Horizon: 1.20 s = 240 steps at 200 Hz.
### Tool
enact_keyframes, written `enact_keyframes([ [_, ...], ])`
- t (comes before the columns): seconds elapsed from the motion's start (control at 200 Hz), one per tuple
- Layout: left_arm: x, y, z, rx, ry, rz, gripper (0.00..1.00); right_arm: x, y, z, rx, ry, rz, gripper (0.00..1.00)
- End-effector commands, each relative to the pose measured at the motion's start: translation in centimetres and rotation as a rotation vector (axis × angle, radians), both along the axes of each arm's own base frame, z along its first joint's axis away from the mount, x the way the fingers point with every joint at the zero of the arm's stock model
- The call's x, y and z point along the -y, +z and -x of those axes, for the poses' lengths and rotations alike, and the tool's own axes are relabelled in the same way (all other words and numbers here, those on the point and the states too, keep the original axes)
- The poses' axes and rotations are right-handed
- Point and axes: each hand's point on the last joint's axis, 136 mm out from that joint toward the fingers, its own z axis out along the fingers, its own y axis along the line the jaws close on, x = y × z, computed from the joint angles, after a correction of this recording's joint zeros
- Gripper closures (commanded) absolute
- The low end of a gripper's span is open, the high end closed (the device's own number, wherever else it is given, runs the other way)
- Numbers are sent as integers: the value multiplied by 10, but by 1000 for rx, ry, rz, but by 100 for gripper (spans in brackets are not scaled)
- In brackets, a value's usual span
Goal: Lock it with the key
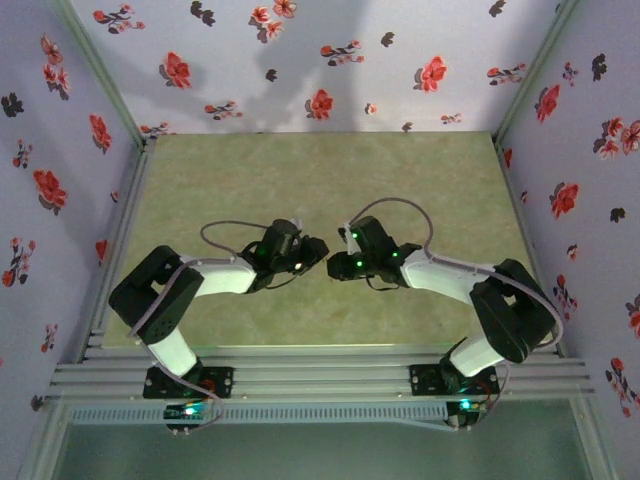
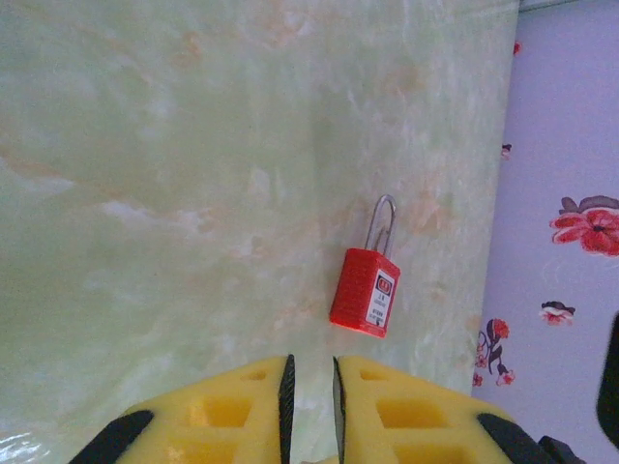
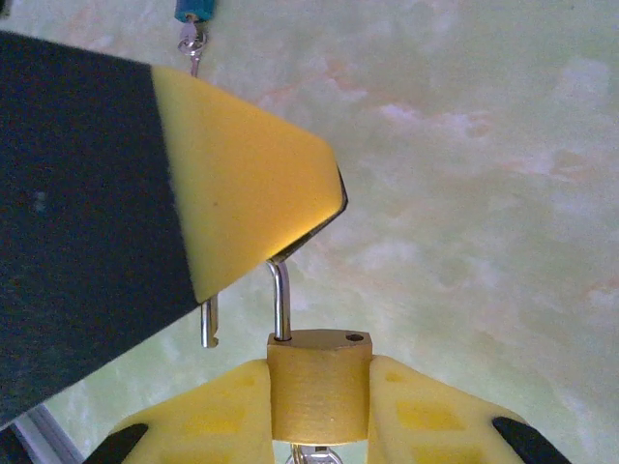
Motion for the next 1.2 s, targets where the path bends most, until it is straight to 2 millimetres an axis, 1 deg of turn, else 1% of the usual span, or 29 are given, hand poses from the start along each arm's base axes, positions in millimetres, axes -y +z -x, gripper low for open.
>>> enact_keyframes([
  [0.0, 0, 1, 6, 11, -28, -2, 79, 1, 7, -2, 40, -2, -2, 78],
  [0.26, 3, 7, 5, 18, -41, -5, 82, -1, 6, -1, 33, 4, -6, 78],
  [0.35, 4, 9, 4, 22, -44, -6, 85, -1, 7, -1, 34, 7, -7, 78],
  [0.685, 5, 9, 4, 21, -51, -8, 90, 0, 8, 0, 36, 6, -7, 78],
  [0.915, 5, 10, 4, 23, -57, -12, 100, 0, 9, -1, 41, 5, -11, 78],
  [1.095, 5, 14, 4, 31, -63, -14, 100, 0, 10, -1, 43, 5, -13, 77],
  [1.195, 5, 16, 5, 40, -64, -11, 100, 0, 12, 0, 51, 9, -15, 73],
])
